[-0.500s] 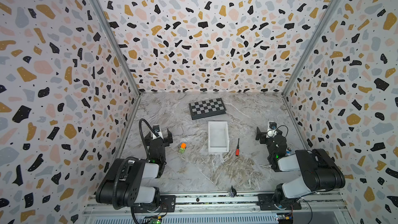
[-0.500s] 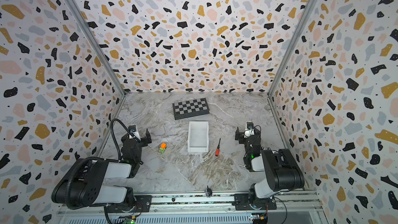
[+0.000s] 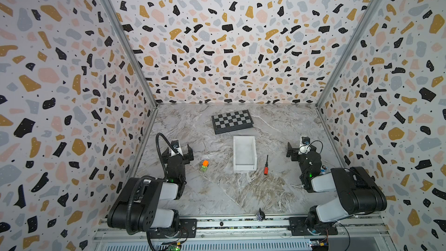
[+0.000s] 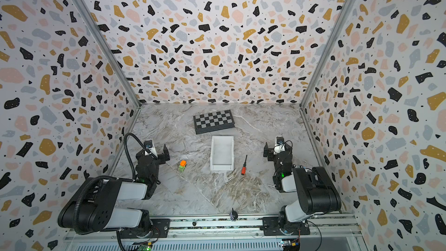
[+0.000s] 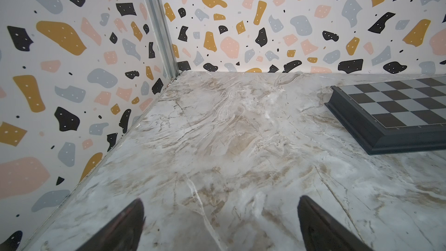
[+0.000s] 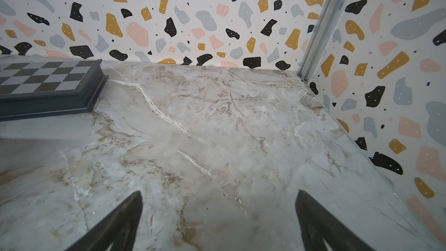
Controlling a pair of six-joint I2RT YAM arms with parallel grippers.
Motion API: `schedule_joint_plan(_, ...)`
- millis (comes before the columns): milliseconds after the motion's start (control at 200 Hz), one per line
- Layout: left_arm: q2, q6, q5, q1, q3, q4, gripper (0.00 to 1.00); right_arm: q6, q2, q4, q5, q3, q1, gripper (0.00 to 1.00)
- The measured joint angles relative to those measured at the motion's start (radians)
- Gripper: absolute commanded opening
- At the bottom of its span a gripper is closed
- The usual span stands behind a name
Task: Put the screwdriver in the bin
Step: Pick up the screwdriver from the center of the table.
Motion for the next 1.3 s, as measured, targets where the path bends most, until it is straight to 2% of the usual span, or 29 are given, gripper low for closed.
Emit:
schedule_joint_plan(646, 0.000, -0.005, -0.003, 0.005, 0.000, 0.000, 1.00, 0.009, -0.003, 0.000, -0.007, -0.001, -0.011, 0.99)
schedule_joint_plan(771, -0.001, -0.008, -0.010, 0.005, 0.000, 0.000, 1.00, 0.023, -0.044, -0.058, -0.024, 0.008, -0.037, 0.99)
schedule_joint_plan(851, -0.032, -0.016, -0.019, 0.005, 0.000, -0.024, 1.00, 0.058, -0.106, -0.204, -0.027, 0.065, -0.056, 0.99)
schedule_joint_plan(971, -0.183, -0.050, -0.043, 0.005, 0.073, -0.238, 1.00, 0.124, -0.224, -0.409, -0.062, 0.180, -0.091, 0.99)
schedule_joint_plan(1102, -0.317, -0.191, -0.106, 0.005, 0.299, -0.565, 1.00, 0.189, -0.373, -0.655, -0.086, 0.297, -0.103, 0.99)
schedule_joint_plan(1197, -0.389, -0.323, -0.135, 0.005, 0.441, -0.770, 1.00, 0.230, -0.403, -0.875, -0.116, 0.441, -0.098, 0.99)
schedule_joint_plan(1302, -0.452, -0.447, -0.107, 0.005, 0.490, -0.899, 1.00, 0.264, -0.386, -1.086, -0.139, 0.585, -0.068, 1.00)
